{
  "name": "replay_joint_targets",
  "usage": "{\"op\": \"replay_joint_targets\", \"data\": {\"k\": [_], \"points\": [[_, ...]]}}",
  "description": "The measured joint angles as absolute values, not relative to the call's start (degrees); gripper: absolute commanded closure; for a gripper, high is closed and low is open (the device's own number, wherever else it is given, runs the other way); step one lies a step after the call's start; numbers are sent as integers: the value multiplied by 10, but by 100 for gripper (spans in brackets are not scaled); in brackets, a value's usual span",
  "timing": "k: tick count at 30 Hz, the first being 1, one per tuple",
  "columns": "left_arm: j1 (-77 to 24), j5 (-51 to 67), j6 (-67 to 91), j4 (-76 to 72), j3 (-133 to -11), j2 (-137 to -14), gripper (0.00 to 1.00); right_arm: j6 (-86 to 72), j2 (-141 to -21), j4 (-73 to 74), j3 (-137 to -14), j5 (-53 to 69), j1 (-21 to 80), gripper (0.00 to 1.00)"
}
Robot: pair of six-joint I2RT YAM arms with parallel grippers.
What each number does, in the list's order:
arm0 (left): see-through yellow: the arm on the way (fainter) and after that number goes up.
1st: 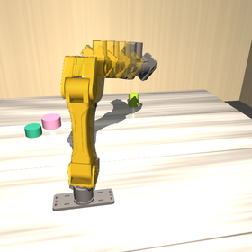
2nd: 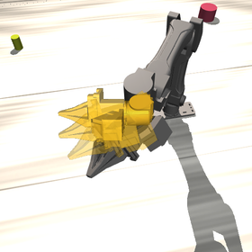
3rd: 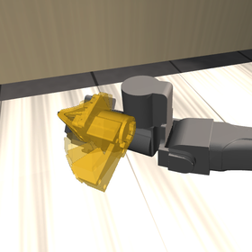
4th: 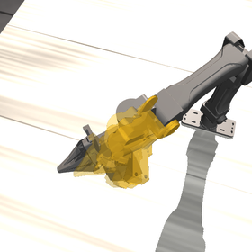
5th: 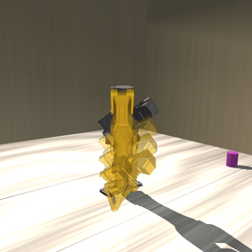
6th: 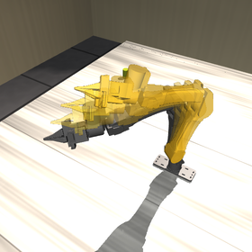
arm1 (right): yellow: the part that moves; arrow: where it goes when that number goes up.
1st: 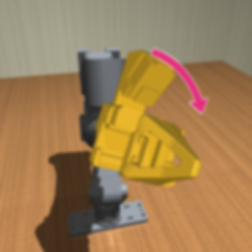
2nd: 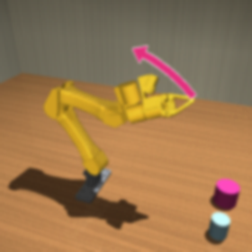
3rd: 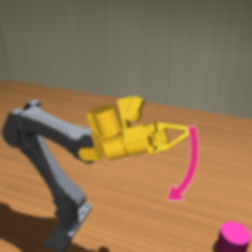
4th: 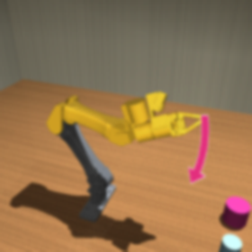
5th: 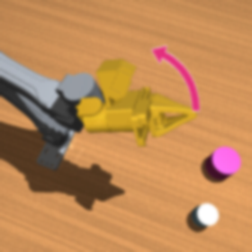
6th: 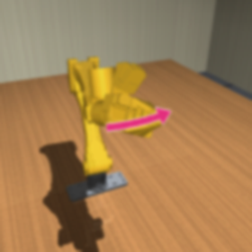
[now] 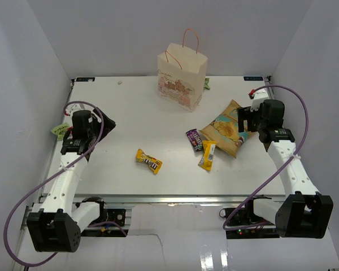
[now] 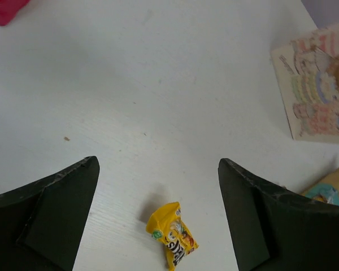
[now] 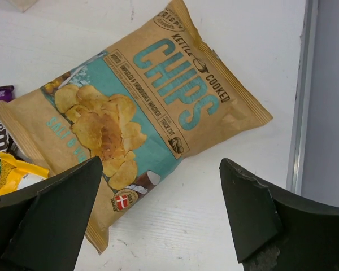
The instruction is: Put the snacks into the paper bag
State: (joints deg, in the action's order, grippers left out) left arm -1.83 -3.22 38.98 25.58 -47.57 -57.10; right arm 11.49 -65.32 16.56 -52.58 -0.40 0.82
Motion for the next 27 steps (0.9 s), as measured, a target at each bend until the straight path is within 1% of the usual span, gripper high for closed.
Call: {"op": "replay_joint_targets", "data": {"k": [1, 2, 5, 9, 12, 18, 24, 27], "points": [[-10, -46, 401, 273, -491, -587, 10, 121, -653, 164, -526, 7, 8, 10], [4, -53, 409, 287, -504, -602, 12, 132, -652, 163, -526, 22, 8, 10], [95, -52, 423, 311, -545, -667, 11, 215, -651, 170, -526, 105, 9, 10], [230, -34, 446, 306, -556, -737, 10, 347, -651, 209, -525, 216, 29, 10], [285, -7, 460, 289, -560, -789, 10, 409, -654, 228, -514, 281, 41, 10], [288, 53, 465, 254, -650, -937, 10, 479, -685, 259, -505, 365, 42, 10], [286, 75, 466, 238, -725, -1058, 11, 511, -708, 274, -505, 391, 42, 10], [286, 79, 467, 240, -752, -1100, 14, 520, -714, 286, -511, 393, 42, 10]]}}
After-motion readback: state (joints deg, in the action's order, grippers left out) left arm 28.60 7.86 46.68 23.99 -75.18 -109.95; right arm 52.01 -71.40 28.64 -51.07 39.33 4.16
